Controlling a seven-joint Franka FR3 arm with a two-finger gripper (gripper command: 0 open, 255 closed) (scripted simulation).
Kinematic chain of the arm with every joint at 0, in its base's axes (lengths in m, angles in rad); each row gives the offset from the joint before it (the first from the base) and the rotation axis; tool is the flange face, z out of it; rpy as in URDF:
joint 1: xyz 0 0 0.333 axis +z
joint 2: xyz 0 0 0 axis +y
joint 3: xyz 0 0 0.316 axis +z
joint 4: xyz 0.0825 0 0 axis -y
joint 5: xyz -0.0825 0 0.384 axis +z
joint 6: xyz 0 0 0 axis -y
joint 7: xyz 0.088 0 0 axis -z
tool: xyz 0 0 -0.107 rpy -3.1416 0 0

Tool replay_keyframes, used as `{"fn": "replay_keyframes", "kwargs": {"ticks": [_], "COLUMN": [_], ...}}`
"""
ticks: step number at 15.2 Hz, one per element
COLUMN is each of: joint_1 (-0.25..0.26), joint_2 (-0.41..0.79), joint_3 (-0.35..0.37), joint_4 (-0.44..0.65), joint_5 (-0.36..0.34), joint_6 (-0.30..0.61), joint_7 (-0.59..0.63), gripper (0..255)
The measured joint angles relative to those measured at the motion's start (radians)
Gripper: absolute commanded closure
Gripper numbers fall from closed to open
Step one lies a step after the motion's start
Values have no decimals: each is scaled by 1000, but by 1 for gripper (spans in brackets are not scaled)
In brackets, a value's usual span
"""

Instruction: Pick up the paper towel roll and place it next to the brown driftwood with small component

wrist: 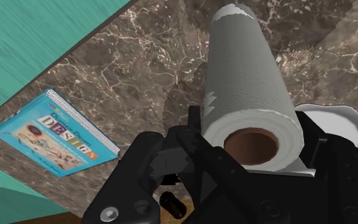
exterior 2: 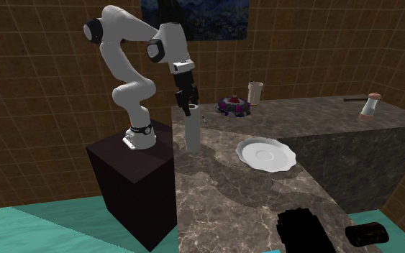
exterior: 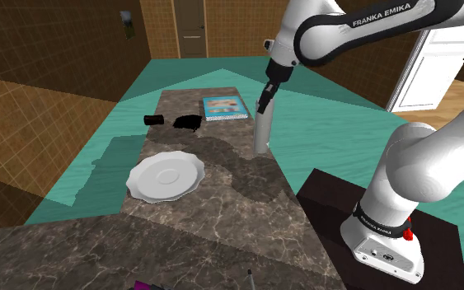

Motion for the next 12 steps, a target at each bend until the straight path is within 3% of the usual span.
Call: {"fn": "replay_keyframes", "kwargs": {"ticks": [12], "joint_1": [4], "joint_2": [-22], "joint_3": [6], "joint_4": [146], "joint_5": [9], "joint_6": [-168], "joint_7": [-8], "gripper": [255]}}
